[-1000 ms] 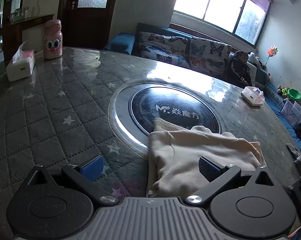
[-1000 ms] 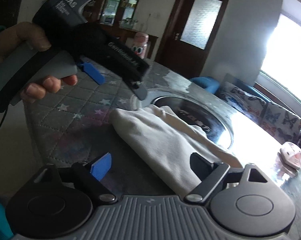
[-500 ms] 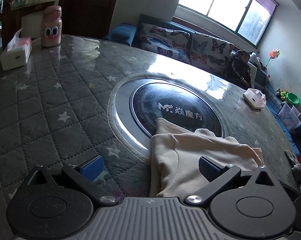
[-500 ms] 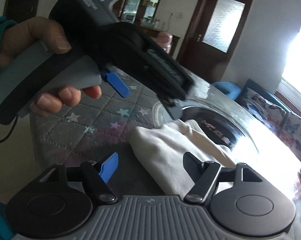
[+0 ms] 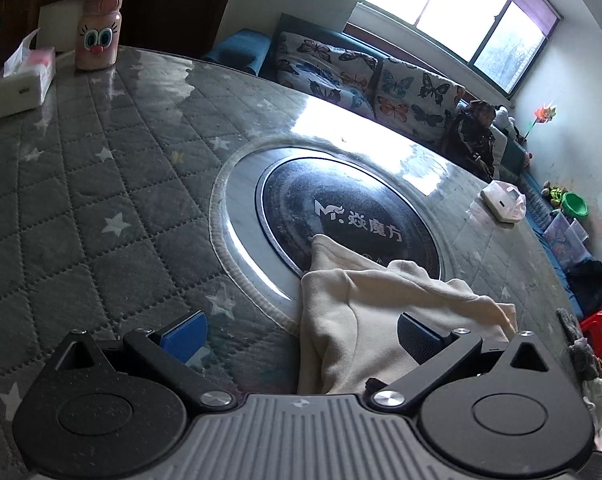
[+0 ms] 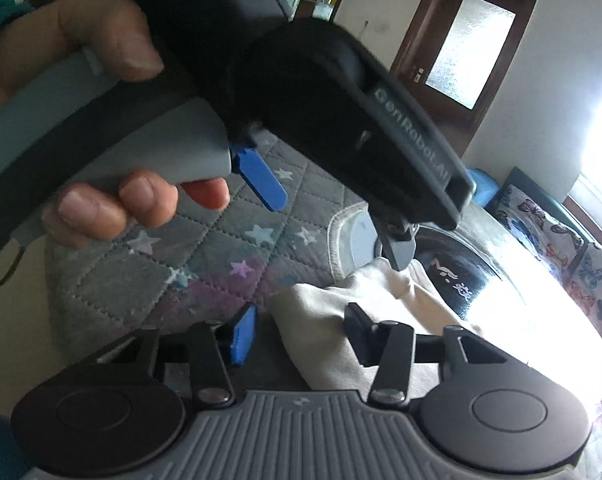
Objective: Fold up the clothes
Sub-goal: 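Close both grippers on the end of the cream sweater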
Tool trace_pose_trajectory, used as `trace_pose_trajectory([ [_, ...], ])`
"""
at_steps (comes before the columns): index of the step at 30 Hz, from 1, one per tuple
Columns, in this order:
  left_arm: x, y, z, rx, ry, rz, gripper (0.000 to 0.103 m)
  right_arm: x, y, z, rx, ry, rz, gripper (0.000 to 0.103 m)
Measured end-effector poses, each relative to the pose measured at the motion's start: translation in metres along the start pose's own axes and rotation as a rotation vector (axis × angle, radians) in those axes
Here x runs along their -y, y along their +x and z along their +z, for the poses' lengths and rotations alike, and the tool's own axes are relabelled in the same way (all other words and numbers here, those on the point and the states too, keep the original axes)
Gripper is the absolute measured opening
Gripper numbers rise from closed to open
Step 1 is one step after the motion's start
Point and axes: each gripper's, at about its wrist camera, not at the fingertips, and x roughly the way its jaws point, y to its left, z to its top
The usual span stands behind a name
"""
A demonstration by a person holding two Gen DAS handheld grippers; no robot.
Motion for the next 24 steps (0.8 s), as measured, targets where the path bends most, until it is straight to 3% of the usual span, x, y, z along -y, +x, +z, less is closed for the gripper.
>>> trace_pose_trajectory([
  [4, -0.002, 0.003, 0.002, -0.010, -0.018, -0.019, 0.103, 0.008, 0.001, 0.001, 0.000, 0.028, 0.004, 0.028],
  [11, -0.007, 0.008, 0.006, -0.028, -0.099, -0.072, 0.103, 0.037, -0.007, 0.004, 0.023, 0.188, 0.079, 0.016],
  [19, -0.006, 0.027, 0.003, -0.117, -0.210, -0.163, 0.099, 0.068, -0.024, 0.002, 0.072, 0.305, 0.130, 0.013],
  [24, -0.003, 0.038, -0.001, -0.157, -0.270, -0.242, 0.087, 0.075, -0.033, -0.003, 0.095, 0.318, 0.151, 0.012],
])
